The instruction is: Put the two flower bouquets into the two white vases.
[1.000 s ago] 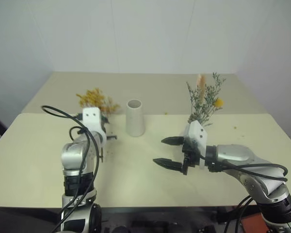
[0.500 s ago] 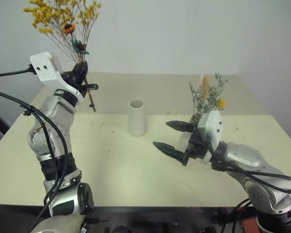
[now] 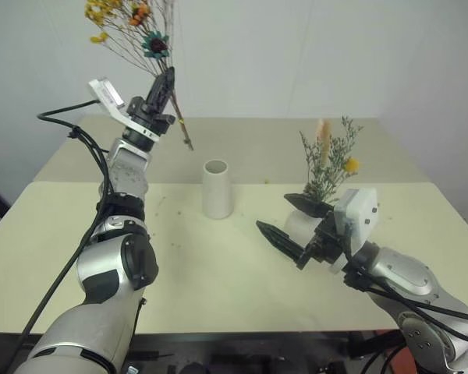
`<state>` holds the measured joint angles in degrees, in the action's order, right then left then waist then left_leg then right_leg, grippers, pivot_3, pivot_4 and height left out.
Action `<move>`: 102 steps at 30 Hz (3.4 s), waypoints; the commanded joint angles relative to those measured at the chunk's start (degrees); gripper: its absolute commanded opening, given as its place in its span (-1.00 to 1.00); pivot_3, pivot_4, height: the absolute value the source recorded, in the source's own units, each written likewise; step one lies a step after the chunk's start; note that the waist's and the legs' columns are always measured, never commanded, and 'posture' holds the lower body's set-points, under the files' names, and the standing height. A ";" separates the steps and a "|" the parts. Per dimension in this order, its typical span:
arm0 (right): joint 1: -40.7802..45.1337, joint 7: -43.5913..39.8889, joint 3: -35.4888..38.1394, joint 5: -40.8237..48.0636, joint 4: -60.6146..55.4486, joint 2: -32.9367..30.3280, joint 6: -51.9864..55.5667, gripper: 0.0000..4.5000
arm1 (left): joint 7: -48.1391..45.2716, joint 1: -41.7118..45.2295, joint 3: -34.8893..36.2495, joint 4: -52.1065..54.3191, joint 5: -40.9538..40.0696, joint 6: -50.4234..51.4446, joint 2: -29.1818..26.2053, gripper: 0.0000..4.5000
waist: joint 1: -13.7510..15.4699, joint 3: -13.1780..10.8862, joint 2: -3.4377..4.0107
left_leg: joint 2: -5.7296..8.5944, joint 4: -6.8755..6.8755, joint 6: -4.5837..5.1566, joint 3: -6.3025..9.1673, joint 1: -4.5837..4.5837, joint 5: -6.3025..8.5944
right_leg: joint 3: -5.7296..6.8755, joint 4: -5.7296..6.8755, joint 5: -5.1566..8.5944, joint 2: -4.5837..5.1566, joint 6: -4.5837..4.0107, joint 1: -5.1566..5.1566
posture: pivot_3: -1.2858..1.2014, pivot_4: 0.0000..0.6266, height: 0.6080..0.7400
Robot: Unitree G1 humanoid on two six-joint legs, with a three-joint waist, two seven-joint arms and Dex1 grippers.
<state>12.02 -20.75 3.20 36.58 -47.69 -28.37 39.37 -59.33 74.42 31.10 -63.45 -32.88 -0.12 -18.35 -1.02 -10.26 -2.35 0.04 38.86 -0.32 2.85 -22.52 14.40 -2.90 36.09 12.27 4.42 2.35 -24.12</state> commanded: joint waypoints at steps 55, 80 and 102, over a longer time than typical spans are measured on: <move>-4.93 5.38 0.11 -5.91 -4.57 1.57 -2.97 1.00 | -1.26 -4.24 -7.93 -10.04 15.31 -23.67 5.18 -0.68 | 0.08 0.00 0.00 | 0.00 0.03 0.01 0.04 0.01 0.00 | 0.00 0.06 0.00 -0.01 0.00 0.01 | 0.03 -0.52 1.00; -4.95 2.61 -1.33 -8.66 -2.35 2.15 -5.06 1.00 | -7.43 -11.47 -7.44 -3.50 12.59 -24.25 -1.24 0.99 | -0.15 0.01 0.02 | -0.01 0.04 0.01 0.03 0.09 -0.01 | -0.01 0.13 0.00 -0.02 0.00 0.03 | 0.03 -0.52 1.00; -4.20 2.12 -0.25 -9.07 -0.73 2.19 -5.23 1.00 | -19.20 -20.19 -16.97 13.51 12.94 -11.70 -12.04 0.99 | -0.87 0.03 0.06 | -0.04 0.05 0.01 0.04 0.12 0.00 | -0.02 0.16 0.00 -0.04 -0.01 0.04 | 0.03 -0.52 1.00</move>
<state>7.91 -18.73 1.07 27.13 -45.59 -26.01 35.21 -78.44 54.90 13.29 -53.66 -18.32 -14.24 -28.55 -1.89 -10.23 -2.29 0.00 38.91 -0.31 2.90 -22.41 14.39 -2.92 36.25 12.27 4.38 2.35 -24.08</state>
